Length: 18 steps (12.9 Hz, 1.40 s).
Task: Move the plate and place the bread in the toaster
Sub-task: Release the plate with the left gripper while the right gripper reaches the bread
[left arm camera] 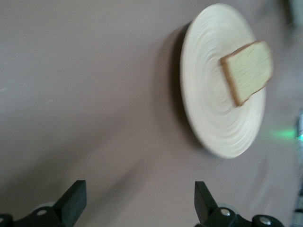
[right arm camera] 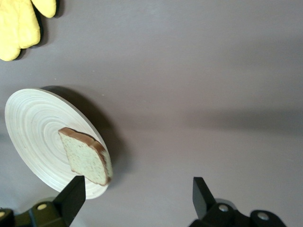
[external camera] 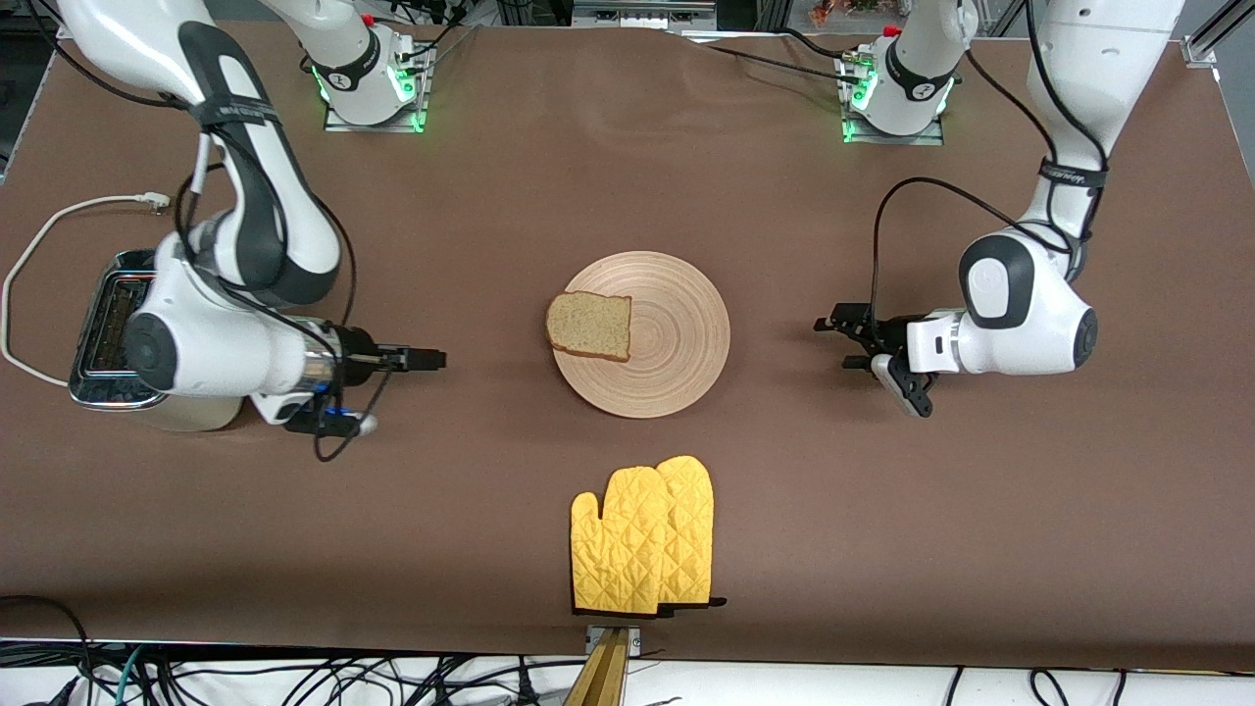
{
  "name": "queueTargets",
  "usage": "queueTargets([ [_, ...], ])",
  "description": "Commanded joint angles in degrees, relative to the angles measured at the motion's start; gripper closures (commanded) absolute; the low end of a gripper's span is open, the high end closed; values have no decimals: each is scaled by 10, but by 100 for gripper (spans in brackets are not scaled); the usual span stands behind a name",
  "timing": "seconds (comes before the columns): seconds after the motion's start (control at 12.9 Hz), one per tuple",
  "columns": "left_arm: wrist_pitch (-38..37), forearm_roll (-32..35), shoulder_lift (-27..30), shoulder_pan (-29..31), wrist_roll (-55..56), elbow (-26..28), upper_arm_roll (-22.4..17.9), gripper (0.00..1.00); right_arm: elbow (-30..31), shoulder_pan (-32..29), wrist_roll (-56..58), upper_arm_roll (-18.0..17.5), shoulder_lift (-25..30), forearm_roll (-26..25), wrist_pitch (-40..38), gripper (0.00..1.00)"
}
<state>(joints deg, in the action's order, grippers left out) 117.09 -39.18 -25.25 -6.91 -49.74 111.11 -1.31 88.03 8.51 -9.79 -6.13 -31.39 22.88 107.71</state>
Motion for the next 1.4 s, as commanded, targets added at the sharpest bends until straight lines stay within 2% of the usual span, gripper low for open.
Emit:
queueTargets([
  [0.0, 0, 127, 50, -8, 121, -5, -2, 0, -1, 34, -26, 2, -24, 19, 35, 0],
  [0.23, -32, 239, 100, -17, 278, -5, 17, 0, -1, 87, -77, 2, -48, 19, 79, 0],
  [0.47, -113, 352, 160, -16, 464, -57, 60, 0, 0, 128, -121, 3, -69, 17, 112, 0],
  [0.62, -173, 361, 182, -15, 579, -112, 83, 0, 6, 146, -142, 4, -78, 16, 132, 0],
  [0.7, -226, 362, 196, -14, 631, -148, 83, 0, 13, 154, -144, 4, -81, 15, 140, 0],
  [0.78, -270, 367, 203, -14, 652, -190, 79, 0, 24, 162, -146, 5, -81, 13, 152, 0],
  [0.85, -280, 381, 230, -15, 642, -199, 76, 0, 35, 169, -146, 5, -81, 13, 163, 0],
  [1.01, -276, 389, 272, -14, 593, -188, 52, 0, 53, 172, -146, 5, -80, 11, 171, 0],
  [1.16, -253, 421, 276, -9, 520, -179, 26, 0, 64, 172, -145, 6, -73, 9, 165, 0],
  [1.32, -252, 426, 274, -5, 511, -176, -28, 0, 77, 172, -146, 7, -64, 9, 165, 0],
])
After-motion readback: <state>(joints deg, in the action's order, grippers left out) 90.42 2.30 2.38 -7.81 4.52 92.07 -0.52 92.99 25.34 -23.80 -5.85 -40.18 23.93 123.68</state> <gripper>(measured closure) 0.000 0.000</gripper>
